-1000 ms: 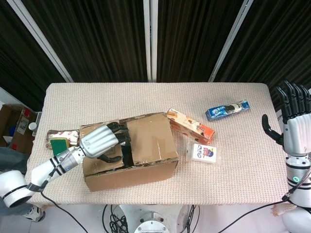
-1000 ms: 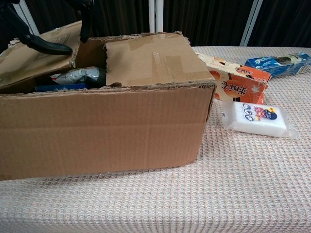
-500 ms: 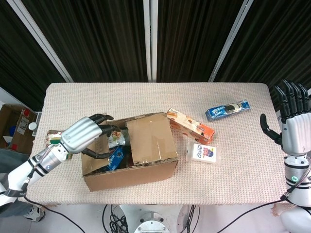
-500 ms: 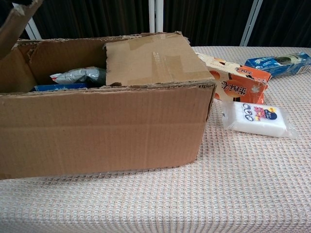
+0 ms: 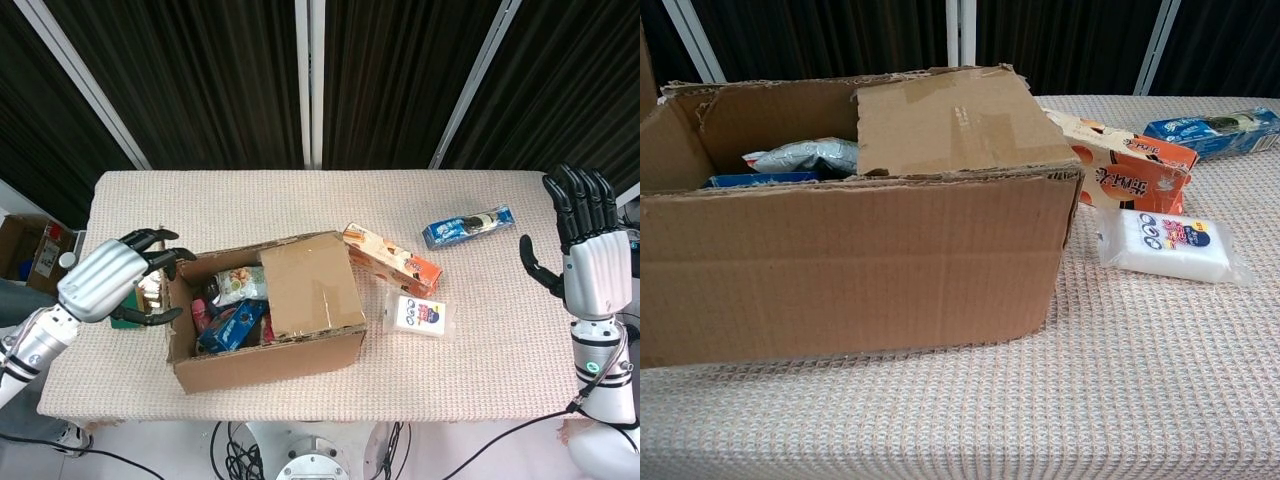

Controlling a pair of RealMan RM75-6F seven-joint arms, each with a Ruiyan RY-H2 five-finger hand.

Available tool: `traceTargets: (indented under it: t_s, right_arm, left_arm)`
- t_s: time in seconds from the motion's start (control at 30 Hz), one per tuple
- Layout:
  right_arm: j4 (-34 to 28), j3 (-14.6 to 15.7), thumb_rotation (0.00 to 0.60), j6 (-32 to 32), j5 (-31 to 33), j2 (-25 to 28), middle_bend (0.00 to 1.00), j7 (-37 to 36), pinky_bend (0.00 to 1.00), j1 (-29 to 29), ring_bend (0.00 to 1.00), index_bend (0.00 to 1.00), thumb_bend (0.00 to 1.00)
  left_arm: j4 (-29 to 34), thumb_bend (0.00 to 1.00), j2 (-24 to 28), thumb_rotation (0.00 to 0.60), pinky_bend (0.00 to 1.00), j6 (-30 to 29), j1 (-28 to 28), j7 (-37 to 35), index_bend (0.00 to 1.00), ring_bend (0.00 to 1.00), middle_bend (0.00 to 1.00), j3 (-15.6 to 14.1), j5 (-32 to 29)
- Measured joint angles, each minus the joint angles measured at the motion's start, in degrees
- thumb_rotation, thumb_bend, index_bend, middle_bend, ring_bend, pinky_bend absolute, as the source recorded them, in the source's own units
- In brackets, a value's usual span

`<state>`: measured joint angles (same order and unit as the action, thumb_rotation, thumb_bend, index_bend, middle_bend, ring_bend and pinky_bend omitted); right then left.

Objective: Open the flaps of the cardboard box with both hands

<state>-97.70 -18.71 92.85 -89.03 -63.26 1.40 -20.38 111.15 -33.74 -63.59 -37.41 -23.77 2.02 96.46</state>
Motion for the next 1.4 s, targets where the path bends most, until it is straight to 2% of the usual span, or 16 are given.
traceTargets:
  t_s: [0.23, 0.33, 0.43, 0.63, 0.87, 1.0, 1.07, 1.1, 1.2, 1.3, 1.4]
  right_arm:
    - [0.5, 0.4, 0.600, -0.8, -0.1, -0.7, 0.00, 0.3, 0.00, -0.5, 0.00, 0.00, 0.36]
    - [0.5, 0.5, 0.600, -1.1, -0.2, -1.0, 0.00, 0.4, 0.00, -0.7, 0.00, 0.00, 0.36]
    - [0.4, 0.6, 0.600, -1.5, -0.1, -1.3, 0.00, 0.7, 0.00, -1.0, 0.00, 0.00, 0.36]
    - [0.3, 0.9, 0.600, -2.4, -0.3, -2.0, 0.00, 1.7, 0.00, -1.6, 0.00, 0.00, 0.36]
    - [-0.3, 1.7, 0.600, -5.6, -1.4, -2.7, 0.00, 4.0, 0.00, -3.6, 0.00, 0.00, 0.36]
    - [-0.8, 2.2, 0.600, -8.5, -2.8, -3.3, 0.00, 5.5, 0.00, -5.7, 0.00, 0.00, 0.37]
    - [-1.4, 2.5, 0.600, -10.9, -3.4, -3.3, 0.00, 6.3, 0.00, -7.2, 0.00, 0.00, 0.38]
    - [-1.8, 2.6, 0.600, -12.2, -3.6, -3.2, 0.00, 6.7, 0.00, -7.9, 0.00, 0.00, 0.41]
    - [-3.5, 2.7, 0.600, -17.8, -4.0, -2.7, 0.00, 7.9, 0.00, -11.0, 0.00, 0.00, 0.58]
    - [-5.9, 2.3, 0.600, -24.8, -3.2, -2.1, 0.01, 9.2, 0.00, -14.9, 0.00, 0.00, 0.75]
    - [-8.3, 1.4, 0.600, -32.6, -1.2, -1.8, 0.04, 10.0, 0.00, -19.8, 0.00, 0.03, 0.81]
  left_arm:
    - [-1.7, 0.01, 1.1, 0.384, 0.29, -3.6, 5.3, -5.2, 0.24, 0.19, 0.46, -1.5, -1.2]
    - [-2.8, 0.01, 1.0, 0.378, 0.30, -6.1, 7.1, -8.9, 0.26, 0.19, 0.37, -1.6, -1.7]
    - [-4.1, 0.01, 0.5, 0.348, 0.31, -8.0, 8.6, -13.7, 0.26, 0.18, 0.30, -1.8, -2.2]
    - [-8.7, 0.01, -1.7, 0.300, 0.31, -11.5, 12.7, -21.8, 0.24, 0.18, 0.30, -2.1, -3.4]
    - [-12.0, 0.01, -3.1, 0.250, 0.31, -16.1, 17.9, -23.3, 0.23, 0.18, 0.29, -1.7, -8.5]
    - [-12.7, 0.03, -3.4, 0.266, 0.31, -16.5, 20.4, -21.4, 0.22, 0.18, 0.27, -1.6, -12.5]
    - [-12.9, 0.06, -3.6, 0.294, 0.30, -16.4, 21.1, -19.6, 0.21, 0.18, 0.26, -1.6, -13.7]
    - [-13.0, 0.07, -3.8, 0.311, 0.30, -16.4, 21.6, -18.2, 0.20, 0.18, 0.25, -1.7, -14.3]
    - [-13.5, 0.10, -4.8, 0.365, 0.29, -16.8, 22.8, -13.6, 0.20, 0.18, 0.25, -1.7, -15.5]
    - [-14.0, 0.11, -6.1, 0.376, 0.28, -17.8, 24.1, -8.3, 0.20, 0.17, 0.25, -1.6, -16.4]
    - [-14.4, 0.11, -7.7, 0.377, 0.28, -19.1, 25.7, -3.9, 0.19, 0.17, 0.25, -1.5, -17.0]
